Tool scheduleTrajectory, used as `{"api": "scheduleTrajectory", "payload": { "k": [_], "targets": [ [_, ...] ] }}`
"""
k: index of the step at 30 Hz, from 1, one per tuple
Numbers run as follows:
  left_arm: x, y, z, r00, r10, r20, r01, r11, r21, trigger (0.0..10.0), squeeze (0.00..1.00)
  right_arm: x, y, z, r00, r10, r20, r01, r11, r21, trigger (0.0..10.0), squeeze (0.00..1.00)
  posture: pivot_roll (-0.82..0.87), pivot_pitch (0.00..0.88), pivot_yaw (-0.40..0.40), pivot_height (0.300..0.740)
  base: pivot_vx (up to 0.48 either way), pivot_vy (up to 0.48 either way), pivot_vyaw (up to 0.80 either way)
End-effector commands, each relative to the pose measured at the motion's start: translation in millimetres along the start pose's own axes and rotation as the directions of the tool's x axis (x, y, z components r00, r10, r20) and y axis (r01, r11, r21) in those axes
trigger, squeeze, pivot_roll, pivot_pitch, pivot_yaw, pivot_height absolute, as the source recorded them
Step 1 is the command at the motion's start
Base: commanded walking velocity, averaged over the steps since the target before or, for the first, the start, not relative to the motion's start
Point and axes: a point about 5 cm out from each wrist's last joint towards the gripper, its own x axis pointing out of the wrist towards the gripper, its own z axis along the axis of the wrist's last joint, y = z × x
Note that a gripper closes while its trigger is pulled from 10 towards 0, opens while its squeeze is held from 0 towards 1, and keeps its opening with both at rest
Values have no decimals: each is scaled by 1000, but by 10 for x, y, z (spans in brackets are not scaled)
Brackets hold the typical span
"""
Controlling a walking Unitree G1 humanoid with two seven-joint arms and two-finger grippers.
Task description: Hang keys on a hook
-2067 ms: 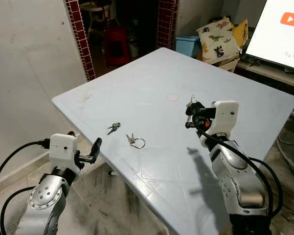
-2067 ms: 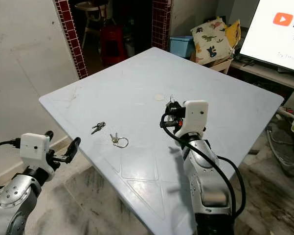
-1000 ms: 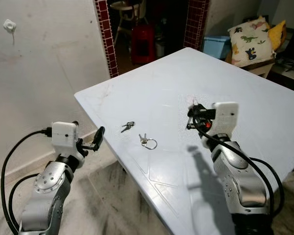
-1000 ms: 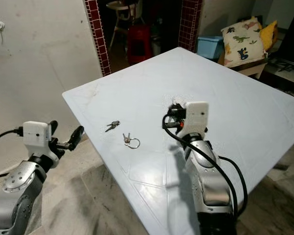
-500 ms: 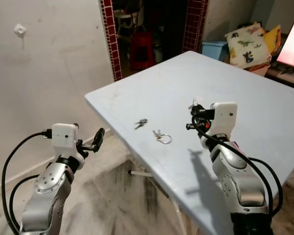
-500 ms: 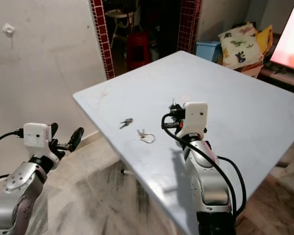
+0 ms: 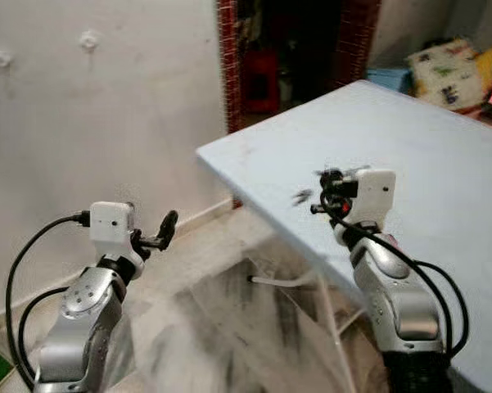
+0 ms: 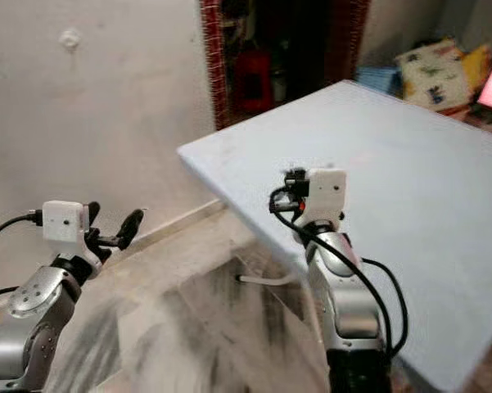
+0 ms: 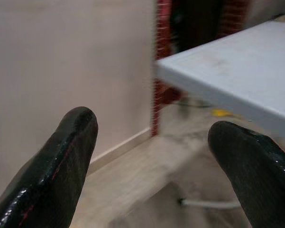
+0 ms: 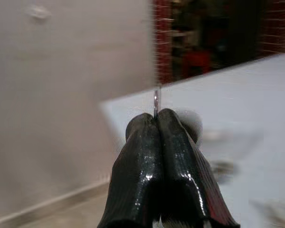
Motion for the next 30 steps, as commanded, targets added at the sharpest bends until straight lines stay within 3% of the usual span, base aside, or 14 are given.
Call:
{"api": "scheduleTrajectory", "payload": {
  "k": [1,4,12,30],
  "targets": [
    [24,-42,36,1000,-14,9,14,1000,4,10000,0,5,-75,67,999,-23,24,23,1000,-15,10000,0,54,0,40,740,0,439,0],
    [26,-46,39,1000,-14,18,14,1000,4,10000,0,11,-74,70,999,-21,26,21,1000,-16,10000,0,58,0,41,740,0,437,0],
    [31,-58,68,999,-11,52,10,1000,25,10000,0,23,-53,76,1000,-8,30,9,1000,-26,10000,0,63,0,39,740,0,0,0],
    [40,-78,63,997,-35,62,36,999,-19,10000,0,45,-12,89,999,17,40,-15,999,-38,10000,0,58,0,34,740,0,0,695]
  ]
}}
